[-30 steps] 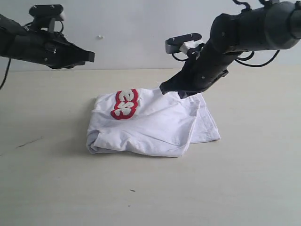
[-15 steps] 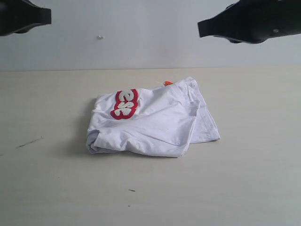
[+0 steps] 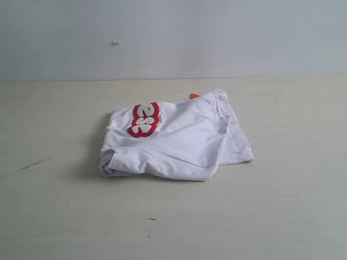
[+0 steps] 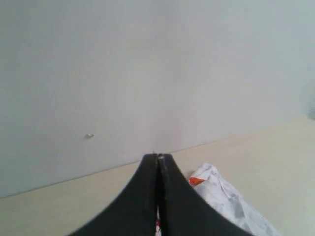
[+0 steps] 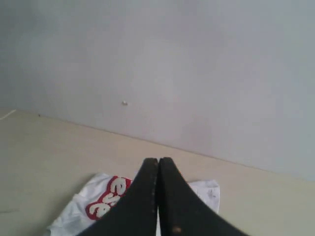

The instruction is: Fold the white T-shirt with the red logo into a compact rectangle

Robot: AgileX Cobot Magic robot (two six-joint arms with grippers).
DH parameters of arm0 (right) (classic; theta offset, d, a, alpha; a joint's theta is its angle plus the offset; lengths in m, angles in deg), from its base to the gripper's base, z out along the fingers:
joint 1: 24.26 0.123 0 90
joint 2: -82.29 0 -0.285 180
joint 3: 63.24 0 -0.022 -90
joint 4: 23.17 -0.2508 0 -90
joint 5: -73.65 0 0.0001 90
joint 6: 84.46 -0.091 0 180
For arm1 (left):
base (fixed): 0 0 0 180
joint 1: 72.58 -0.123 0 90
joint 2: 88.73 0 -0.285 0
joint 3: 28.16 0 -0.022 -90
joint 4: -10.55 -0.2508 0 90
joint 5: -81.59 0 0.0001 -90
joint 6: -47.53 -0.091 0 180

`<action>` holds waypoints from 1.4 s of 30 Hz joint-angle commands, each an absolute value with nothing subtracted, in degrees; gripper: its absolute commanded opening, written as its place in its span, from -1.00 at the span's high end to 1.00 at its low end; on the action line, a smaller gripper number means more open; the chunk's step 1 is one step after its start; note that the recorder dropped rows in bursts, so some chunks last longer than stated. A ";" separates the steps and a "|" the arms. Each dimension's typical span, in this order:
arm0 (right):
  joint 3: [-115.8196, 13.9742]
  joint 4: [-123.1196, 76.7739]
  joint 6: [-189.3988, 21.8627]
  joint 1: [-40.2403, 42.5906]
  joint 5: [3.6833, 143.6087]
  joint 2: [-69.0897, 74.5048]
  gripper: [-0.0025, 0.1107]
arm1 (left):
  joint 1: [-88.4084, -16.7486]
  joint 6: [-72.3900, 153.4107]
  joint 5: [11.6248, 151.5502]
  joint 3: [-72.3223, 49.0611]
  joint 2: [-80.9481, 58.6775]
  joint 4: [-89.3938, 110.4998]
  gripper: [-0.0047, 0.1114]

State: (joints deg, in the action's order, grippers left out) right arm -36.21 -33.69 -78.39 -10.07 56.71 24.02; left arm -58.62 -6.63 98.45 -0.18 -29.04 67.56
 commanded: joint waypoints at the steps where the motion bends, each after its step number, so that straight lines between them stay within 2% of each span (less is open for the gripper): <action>1: -33.82 -33.66 -78.78 -10.28 56.47 33.19 0.96 | -58.80 -6.78 99.47 2.58 -37.11 68.88 0.92; 12: -33.38 -33.66 -81.20 -10.28 43.42 55.67 0.96 | -58.80 -2.40 109.75 3.55 -59.18 68.88 0.92; 22: -33.38 -33.66 -83.66 -10.28 37.36 74.34 0.96 | -58.80 1.55 109.94 3.55 -78.33 68.23 0.92; 42: -34.03 -33.57 -83.56 -10.28 34.33 74.50 0.96 | -58.80 1.80 113.61 4.41 -80.95 67.76 0.92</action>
